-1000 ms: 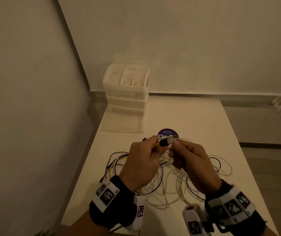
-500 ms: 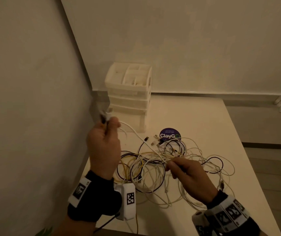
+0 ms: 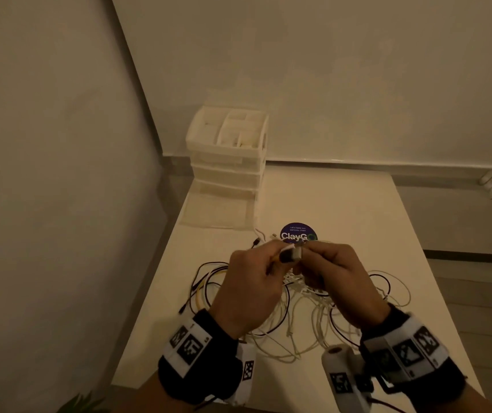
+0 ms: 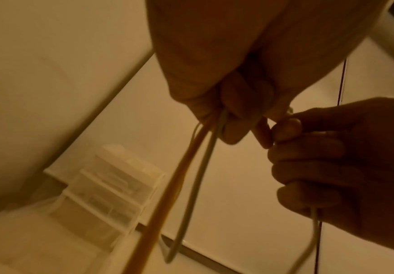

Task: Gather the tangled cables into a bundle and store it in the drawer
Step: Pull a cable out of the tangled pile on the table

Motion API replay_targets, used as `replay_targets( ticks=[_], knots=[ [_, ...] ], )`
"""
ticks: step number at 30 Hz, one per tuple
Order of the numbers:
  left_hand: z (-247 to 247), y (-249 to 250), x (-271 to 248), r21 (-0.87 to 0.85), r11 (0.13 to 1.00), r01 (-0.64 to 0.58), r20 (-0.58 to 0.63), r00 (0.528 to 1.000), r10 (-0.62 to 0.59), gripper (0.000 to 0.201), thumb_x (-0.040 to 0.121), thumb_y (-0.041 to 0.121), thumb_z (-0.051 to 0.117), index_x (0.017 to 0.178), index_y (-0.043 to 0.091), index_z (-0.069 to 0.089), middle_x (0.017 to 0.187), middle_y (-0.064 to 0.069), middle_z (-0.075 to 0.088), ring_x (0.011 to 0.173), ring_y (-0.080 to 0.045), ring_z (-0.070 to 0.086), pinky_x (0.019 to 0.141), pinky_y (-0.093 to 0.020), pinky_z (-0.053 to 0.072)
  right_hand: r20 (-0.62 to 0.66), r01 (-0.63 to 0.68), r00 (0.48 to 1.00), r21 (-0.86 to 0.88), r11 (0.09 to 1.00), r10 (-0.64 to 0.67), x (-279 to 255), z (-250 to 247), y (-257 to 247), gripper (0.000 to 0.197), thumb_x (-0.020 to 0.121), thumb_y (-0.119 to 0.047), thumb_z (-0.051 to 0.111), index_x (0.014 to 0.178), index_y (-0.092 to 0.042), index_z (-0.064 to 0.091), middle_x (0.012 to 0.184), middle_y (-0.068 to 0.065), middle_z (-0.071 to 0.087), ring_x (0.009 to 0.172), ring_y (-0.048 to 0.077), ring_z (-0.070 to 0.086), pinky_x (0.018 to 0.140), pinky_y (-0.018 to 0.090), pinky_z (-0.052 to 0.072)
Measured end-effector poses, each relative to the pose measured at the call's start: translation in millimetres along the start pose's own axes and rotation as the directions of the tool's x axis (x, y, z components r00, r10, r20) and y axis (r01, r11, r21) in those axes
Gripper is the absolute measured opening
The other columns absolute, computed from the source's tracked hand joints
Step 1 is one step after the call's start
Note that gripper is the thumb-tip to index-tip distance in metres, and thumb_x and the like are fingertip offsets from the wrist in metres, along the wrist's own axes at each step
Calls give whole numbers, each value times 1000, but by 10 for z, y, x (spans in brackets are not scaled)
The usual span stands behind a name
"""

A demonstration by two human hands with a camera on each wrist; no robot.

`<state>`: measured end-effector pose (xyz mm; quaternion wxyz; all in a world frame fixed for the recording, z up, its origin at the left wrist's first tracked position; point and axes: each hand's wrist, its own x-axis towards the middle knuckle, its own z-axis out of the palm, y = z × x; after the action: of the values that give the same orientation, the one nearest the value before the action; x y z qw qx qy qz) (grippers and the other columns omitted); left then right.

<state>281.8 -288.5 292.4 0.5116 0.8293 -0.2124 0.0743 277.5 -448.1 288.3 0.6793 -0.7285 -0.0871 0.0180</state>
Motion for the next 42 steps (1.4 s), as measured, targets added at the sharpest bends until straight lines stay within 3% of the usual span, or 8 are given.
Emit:
replay_targets(
  ticks=[8, 19, 22, 24, 26, 31, 36, 42],
  knots=[
    [-221, 63, 176, -11, 1000, -3, -325, 946, -1, 24, 96, 28, 55, 77, 15, 62, 55, 14, 55, 47, -10, 46, 44, -14, 30, 48, 15, 999, -45, 999, -13, -109, -44, 225, 35, 96, -32, 45, 84, -12, 71, 59, 2, 55, 54, 16, 46, 55, 29, 39],
    [-620, -231, 262, -222, 973, 66, -593, 783, -188, 32, 89, 53, 55, 70, 29, 65, 50, 9, 46, 47, -22, 37, 51, -47, 35, -27, -29, 999, -207, 978, 24, -108, 18, 857, 29, 94, -35, 47, 75, -22, 65, 59, -4, 53, 57, 8, 48, 58, 27, 41],
    [-623, -152, 248, -109, 992, 71, -575, 809, -121, 16, 91, 37, 61, 100, 27, 69, 70, 20, 57, 65, 0, 59, 67, -26, 46, -100, -23, 995, -249, 968, -2, -61, -14, 781, 36, 88, -46, 46, 68, -20, 61, 58, -9, 50, 56, 3, 44, 58, 20, 36],
    [-545, -121, 226, -13, 996, 92, -529, 845, -85, 40, 90, 26, 61, 128, 14, 58, 82, 30, 56, 74, 18, 57, 68, -2, 41, -126, 12, 991, -247, 969, -44, -3, -30, 603, 36, 90, -40, 49, 66, -16, 61, 57, -11, 53, 55, 0, 45, 57, 13, 35],
    [-412, -76, 179, -24, 999, 35, -383, 923, -41, 46, 90, 20, 64, 135, 13, 55, 66, 27, 57, 58, 10, 52, 58, -6, 43, -118, 38, 991, -263, 964, -71, 50, -28, 392, 34, 90, -37, 50, 65, -18, 61, 55, -7, 50, 53, 3, 42, 55, 17, 34],
    [-92, -7, 139, 57, 997, -48, -30, 998, 50, 23, 94, 15, 62, 112, 25, 68, 72, 13, 66, 58, -8, 57, 55, -28, 47, -48, 72, 996, -68, 995, -76, 48, -25, -39, 35, 91, -32, 52, 69, -8, 66, 55, 6, 40, 52, 14, 34, 51, 24, 30],
    [-97, 33, 186, 113, 989, -99, -144, 983, 114, 16, 93, 7, 61, 85, 20, 61, 55, 15, 46, 47, -5, 39, 48, -11, 25, 29, 112, 993, 4, 994, -113, -47, -86, -19, 33, 99, -23, 45, 85, -5, 68, 58, 3, 50, 54, 15, 44, 56, 21, 39],
    [-304, 205, 249, 0, 991, -134, -380, 917, 123, 11, 94, 22, 57, 84, 19, 60, 60, 9, 51, 50, -4, 41, 44, -19, 33, -14, 75, 997, -95, 993, -77, -88, -58, 508, 34, 98, -30, 45, 83, -9, 67, 63, 2, 56, 59, 12, 51, 59, 26, 42]
  ],
)
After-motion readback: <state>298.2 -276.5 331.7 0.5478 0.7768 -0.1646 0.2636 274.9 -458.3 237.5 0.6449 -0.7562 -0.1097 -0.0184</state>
